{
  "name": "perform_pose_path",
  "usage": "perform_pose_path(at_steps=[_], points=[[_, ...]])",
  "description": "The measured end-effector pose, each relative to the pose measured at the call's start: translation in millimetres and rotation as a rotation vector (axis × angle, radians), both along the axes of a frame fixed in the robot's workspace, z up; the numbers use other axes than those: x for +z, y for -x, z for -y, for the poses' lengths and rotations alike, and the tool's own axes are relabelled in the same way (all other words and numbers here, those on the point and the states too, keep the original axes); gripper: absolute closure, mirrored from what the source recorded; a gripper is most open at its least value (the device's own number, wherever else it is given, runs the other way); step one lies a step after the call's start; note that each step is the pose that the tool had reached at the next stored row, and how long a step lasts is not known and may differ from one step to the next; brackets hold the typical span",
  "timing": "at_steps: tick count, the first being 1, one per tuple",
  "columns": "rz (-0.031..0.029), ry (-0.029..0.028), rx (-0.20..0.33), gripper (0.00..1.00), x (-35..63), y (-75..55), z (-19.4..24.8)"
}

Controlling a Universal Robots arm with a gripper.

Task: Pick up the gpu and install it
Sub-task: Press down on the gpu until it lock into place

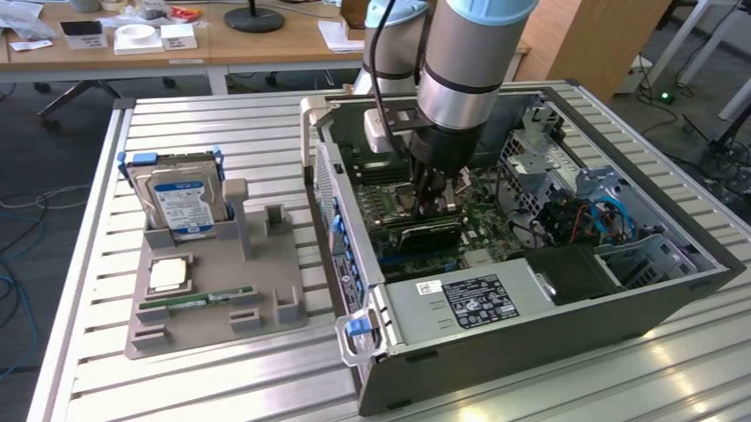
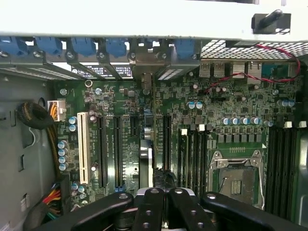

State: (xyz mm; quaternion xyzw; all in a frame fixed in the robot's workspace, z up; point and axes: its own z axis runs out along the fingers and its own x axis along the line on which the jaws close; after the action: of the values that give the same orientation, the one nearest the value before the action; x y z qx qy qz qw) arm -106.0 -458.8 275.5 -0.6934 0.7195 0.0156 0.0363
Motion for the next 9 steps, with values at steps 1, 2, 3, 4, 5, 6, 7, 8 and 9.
perform_pose_path(at_steps=[1,2,3,4,5,6,7,8,9], points=[[0.0,0.0033,0.0,0.89,0.0,0.0,0.0],[0.0,0.0078,0.0,0.89,0.0,0.0,0.0],[-0.0001,0.0131,0.0,0.89,0.0,0.1,0.0],[0.0,0.0176,0.0,0.89,-0.2,0.0,0.0],[0.0,0.0186,0.0,0.89,-0.4,0.0,0.0],[0.0,0.0186,0.0,0.89,-0.9,0.0,0.0],[-0.0001,0.0187,0.0,0.89,-2.2,0.0,-0.1],[-0.0001,0.0188,0.0,0.89,-3.4,0.0,-0.1],[-0.0001,0.0188,0.0,0.89,-4.5,0.1,-0.2]])
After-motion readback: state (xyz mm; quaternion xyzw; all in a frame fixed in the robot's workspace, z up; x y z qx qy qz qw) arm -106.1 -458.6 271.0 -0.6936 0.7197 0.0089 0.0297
